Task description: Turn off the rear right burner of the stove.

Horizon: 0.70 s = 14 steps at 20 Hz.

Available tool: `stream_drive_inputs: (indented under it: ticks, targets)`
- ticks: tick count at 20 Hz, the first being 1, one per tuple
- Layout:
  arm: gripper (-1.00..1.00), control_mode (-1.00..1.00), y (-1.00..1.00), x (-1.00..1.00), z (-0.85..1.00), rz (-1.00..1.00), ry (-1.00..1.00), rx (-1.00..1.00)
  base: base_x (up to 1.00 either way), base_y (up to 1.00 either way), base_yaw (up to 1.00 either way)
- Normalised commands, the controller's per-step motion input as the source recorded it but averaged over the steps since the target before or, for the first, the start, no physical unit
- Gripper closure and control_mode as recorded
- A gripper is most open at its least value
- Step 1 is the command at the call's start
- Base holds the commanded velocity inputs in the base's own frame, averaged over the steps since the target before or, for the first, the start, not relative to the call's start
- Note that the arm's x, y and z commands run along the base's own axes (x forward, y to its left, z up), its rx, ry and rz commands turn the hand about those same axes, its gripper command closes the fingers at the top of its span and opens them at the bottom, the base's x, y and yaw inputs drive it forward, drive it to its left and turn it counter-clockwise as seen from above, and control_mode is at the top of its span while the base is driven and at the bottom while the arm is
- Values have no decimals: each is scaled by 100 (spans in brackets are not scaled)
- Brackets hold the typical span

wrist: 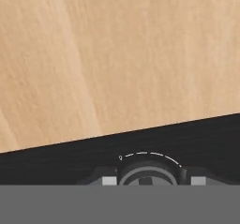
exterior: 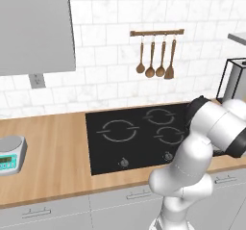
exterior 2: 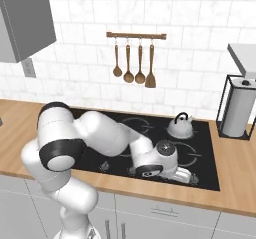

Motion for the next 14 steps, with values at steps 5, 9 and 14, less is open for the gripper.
stream_drive_inputs:
  ticks: [5,9,14]
  targets:
    - [100,-100,24,88,20,-47,-10,-5,0,0,0]
    - [100,-100,1,82,16,-49,0,0,0,0,0]
    - [100,-100,0,81,9,-56,2,0,0,0,0]
